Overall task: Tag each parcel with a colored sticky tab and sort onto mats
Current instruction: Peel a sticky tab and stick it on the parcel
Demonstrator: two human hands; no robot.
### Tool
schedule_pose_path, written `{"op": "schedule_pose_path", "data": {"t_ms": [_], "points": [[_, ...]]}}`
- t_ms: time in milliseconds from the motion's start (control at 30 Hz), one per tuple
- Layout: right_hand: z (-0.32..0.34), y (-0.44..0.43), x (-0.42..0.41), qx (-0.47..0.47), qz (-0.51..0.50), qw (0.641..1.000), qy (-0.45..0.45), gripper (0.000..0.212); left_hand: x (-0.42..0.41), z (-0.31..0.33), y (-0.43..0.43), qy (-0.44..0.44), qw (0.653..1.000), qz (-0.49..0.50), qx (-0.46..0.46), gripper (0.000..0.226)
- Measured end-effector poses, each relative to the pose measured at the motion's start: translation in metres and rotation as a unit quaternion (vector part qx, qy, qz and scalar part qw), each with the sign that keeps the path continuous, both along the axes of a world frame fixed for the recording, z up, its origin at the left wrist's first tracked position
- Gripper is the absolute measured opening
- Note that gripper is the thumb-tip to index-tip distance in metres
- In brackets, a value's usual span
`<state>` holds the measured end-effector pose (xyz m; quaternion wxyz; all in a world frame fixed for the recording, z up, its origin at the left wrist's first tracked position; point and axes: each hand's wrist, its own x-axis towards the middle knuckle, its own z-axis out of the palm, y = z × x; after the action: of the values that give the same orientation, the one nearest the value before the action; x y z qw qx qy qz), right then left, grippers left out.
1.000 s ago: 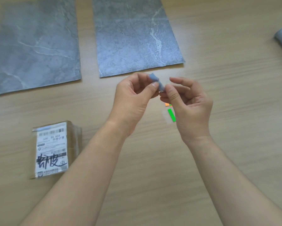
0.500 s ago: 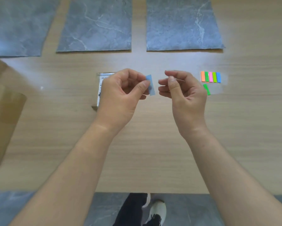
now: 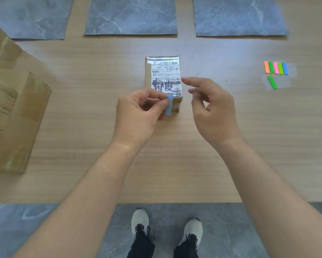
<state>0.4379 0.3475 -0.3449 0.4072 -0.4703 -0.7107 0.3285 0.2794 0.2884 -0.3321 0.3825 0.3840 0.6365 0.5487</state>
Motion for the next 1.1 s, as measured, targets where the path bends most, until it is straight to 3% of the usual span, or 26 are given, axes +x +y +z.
{"op": "schedule_pose_path", "data": {"t_ms": [167,300,633,1100], "points": [[-0.020,0.006,-0.011,0.057,0.047,0.990,-0.122,0.062,-0.006,-0.024,0.002,-0.009,1.000,0.015,0.004,0.007],[-0.030,0.008,-0.015,0.073,0.043,0.983,-0.162,0.061,-0.004,-0.040,0.009,0.002,1.000,0.020,0.016,0.005],[-0.039,0.012,-0.014,0.109,0.035,0.989,-0.095,0.041,0.011,-0.069,0.018,0.045,0.996,0.054,0.050,0.005],[-0.051,0.029,-0.012,0.156,0.049,0.984,-0.069,0.021,0.018,-0.084,0.023,0.023,0.992,0.101,0.069,0.008]]}}
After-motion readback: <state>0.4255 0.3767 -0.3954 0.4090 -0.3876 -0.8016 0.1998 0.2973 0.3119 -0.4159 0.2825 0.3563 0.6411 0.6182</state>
